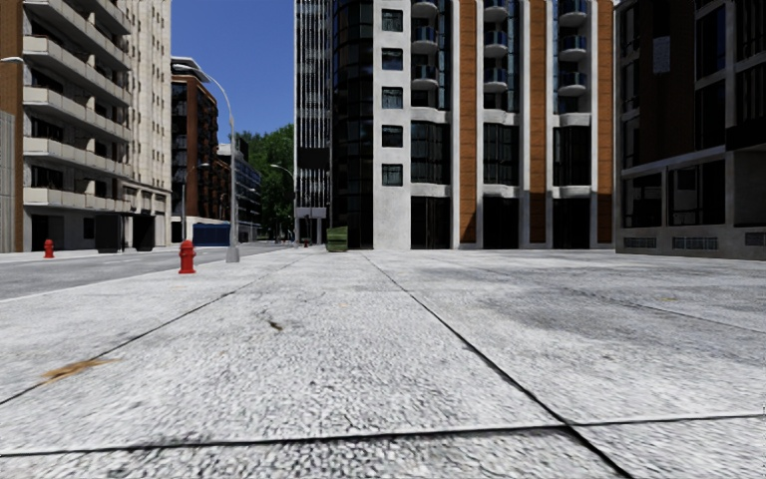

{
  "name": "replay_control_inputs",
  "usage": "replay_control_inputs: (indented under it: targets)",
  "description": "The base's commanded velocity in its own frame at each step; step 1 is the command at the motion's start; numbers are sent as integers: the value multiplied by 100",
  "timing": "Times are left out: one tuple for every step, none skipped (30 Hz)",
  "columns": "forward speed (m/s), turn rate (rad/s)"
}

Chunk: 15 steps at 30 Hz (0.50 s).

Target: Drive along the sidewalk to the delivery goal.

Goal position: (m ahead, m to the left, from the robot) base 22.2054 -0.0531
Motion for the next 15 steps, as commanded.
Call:
replay_control_inputs:
  targets:
    - [200, 0]
    - [200, 0]
    - [200, 0]
    - [200, 0]
    - [200, 0]
    - [200, 0]
    - [200, 0]
    - [200, 0]
    - [200, 0]
    - [200, 0]
    - [200, 0]
    - [200, 0]
    - [200, 0]
    - [200, 0]
    - [200, 0]
